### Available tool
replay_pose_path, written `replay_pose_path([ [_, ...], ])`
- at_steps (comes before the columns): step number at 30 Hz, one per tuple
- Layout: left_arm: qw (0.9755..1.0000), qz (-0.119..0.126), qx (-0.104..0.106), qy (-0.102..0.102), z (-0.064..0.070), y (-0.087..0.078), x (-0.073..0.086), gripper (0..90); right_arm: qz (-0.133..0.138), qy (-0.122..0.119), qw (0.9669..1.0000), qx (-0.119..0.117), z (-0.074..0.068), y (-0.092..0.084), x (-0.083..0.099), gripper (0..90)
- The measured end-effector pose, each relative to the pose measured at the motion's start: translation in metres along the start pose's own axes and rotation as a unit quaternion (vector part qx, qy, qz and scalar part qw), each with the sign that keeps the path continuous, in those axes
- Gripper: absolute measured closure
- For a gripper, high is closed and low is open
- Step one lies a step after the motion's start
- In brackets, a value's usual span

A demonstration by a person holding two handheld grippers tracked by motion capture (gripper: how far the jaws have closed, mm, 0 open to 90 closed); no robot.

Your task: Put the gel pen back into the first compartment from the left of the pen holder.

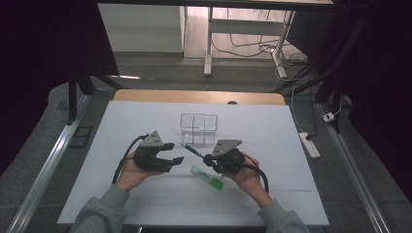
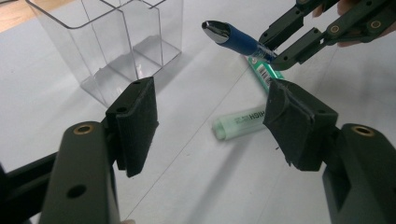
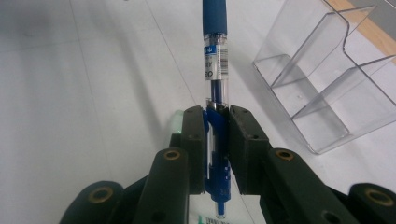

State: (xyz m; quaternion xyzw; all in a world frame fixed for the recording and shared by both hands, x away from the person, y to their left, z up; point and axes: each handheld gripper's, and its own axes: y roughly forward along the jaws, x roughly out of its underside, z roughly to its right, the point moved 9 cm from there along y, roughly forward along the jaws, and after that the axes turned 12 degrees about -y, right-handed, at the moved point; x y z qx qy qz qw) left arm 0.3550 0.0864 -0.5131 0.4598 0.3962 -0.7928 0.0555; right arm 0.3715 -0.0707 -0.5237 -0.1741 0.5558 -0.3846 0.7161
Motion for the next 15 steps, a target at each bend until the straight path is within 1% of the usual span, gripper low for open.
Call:
replay_pose_path([
  [4,1.0,0.007,0.004,-0.006,0.0016,0.0002,-0.0019,35.1,0.01,0.011,0.9999,-0.004,-0.0009,-0.0004,-0.0028,76.4],
  [6,0.9999,0.011,0.003,-0.006,0.0026,0.0006,-0.003,35.5,0.009,0.01,0.9999,-0.005,-0.0014,-0.0002,-0.0033,76.4],
  [9,0.9998,0.016,0.01,-0.011,0.0054,0.0018,-0.0045,35.7,0.013,0.01,0.9998,-0.005,-0.0025,0.0015,-0.0047,76.4],
  [13,0.9996,0.021,0.01,-0.012,0.0075,0.0035,-0.0062,36.5,0.017,0.017,0.9997,-0.003,-0.0038,0.003,-0.006,76.4],
  [15,0.9995,0.024,0.015,-0.016,0.0088,0.0041,-0.007,36.8,0.021,0.02,0.9996,-0.005,-0.0047,0.0041,-0.0066,76.4],
])
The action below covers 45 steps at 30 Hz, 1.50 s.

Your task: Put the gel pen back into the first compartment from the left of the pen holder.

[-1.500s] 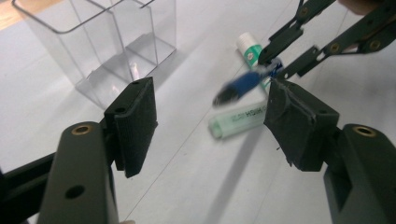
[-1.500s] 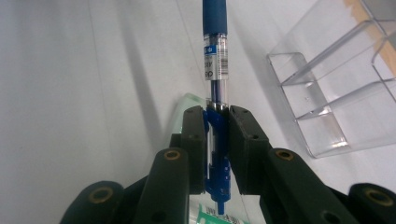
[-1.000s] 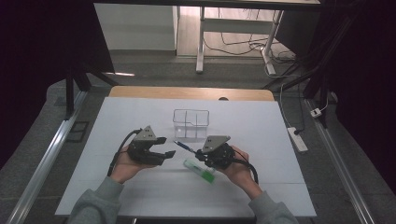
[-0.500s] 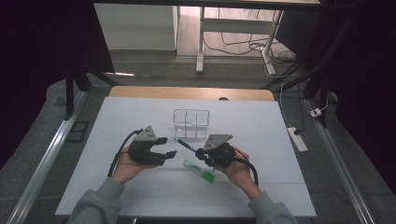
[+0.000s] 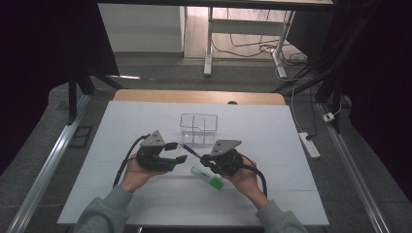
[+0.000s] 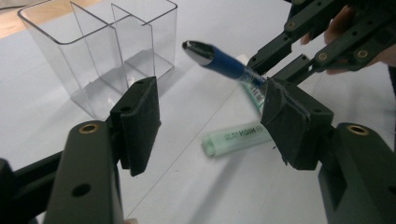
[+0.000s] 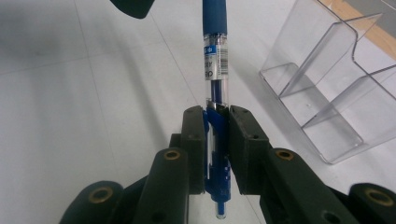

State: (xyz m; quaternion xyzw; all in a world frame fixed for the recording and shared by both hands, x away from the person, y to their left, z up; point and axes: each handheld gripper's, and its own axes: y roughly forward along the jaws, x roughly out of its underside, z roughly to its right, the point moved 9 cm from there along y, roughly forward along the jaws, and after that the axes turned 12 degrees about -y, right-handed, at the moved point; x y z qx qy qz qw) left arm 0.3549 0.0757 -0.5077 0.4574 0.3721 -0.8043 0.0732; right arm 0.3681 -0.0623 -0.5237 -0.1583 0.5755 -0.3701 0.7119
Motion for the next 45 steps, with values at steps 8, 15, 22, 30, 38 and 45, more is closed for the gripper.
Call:
replay_pose_path([
  [8,0.9999,0.006,0.011,-0.006,0.005,0.005,-0.002,41.7,0.005,0.005,1.0,0.001,-0.002,0.005,0.0,76.4],
  [15,0.9997,0.003,0.02,-0.015,0.007,0.009,-0.002,47.1,0.003,0.002,1.0,-0.004,-0.008,0.011,0.0,76.3],
  [22,0.9997,0.006,0.018,-0.018,0.007,0.01,-0.003,63.5,-0.005,-0.012,0.9999,-0.007,-0.013,0.015,-0.001,76.2],
  [30,0.9973,0.003,0.068,-0.028,0.014,0.008,-0.003,75.1,-0.008,-0.024,0.9997,-0.004,-0.015,0.016,0.0,75.7],
  [38,0.9984,0.011,0.053,-0.017,0.014,0.006,-0.004,79.1,0.012,-0.011,0.9998,-0.011,-0.013,0.013,-0.002,84.1],
  [45,0.9983,0.022,0.052,-0.013,0.014,0.002,-0.007,79.2,0.022,-0.006,0.9997,-0.007,-0.01,0.009,-0.003,80.8],
])
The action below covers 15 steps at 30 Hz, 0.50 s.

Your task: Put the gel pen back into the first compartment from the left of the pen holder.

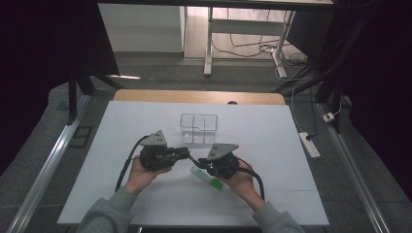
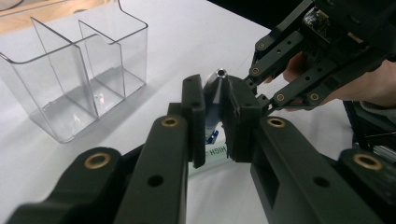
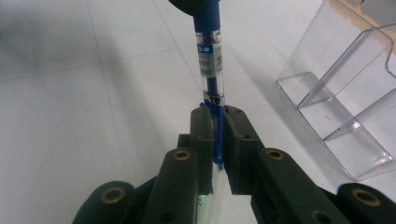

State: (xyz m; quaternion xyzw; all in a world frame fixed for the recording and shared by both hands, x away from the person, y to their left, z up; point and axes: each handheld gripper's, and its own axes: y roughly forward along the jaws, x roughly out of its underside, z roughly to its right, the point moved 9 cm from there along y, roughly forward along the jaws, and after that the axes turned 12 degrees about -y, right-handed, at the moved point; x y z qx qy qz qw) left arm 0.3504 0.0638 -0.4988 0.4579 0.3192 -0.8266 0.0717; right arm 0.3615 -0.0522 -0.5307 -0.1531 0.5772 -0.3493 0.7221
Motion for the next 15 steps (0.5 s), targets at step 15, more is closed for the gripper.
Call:
replay_pose_path([
  [15,0.9995,0.029,-0.012,-0.011,-0.013,-0.02,-0.008,79.1,0.014,0.07,0.9973,0.017,0.022,-0.016,0.012,56.6],
])
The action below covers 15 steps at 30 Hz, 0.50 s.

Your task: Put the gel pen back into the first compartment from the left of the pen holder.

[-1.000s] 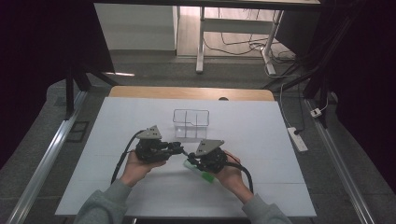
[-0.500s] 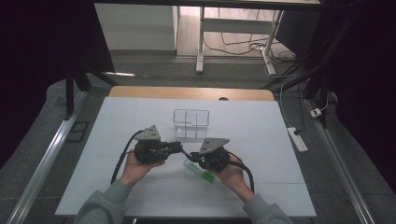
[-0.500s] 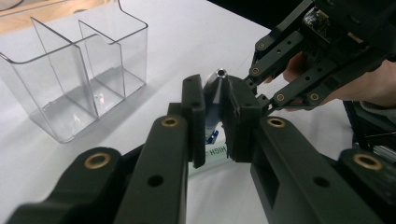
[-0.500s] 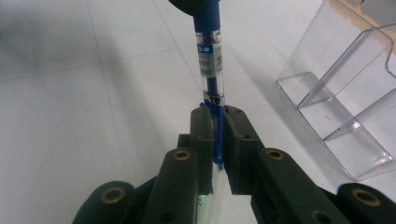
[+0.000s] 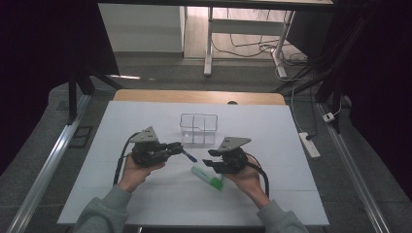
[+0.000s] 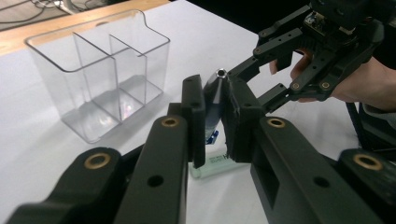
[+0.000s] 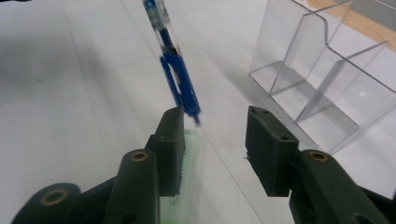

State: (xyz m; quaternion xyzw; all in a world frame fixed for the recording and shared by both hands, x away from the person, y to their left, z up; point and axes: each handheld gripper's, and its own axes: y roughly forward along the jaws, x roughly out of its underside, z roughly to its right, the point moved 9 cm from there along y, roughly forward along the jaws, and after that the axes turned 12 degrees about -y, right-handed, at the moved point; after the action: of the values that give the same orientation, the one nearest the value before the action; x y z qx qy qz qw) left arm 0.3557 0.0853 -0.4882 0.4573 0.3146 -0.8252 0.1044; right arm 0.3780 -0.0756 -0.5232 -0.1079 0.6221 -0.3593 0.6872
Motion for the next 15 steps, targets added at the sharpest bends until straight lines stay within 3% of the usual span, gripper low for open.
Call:
replay_pose_path([
  [15,0.9996,0.025,-0.008,-0.005,-0.008,-0.018,-0.01,79.1,-0.005,0.028,0.9994,0.021,0.013,-0.019,0.017,51.8],
])
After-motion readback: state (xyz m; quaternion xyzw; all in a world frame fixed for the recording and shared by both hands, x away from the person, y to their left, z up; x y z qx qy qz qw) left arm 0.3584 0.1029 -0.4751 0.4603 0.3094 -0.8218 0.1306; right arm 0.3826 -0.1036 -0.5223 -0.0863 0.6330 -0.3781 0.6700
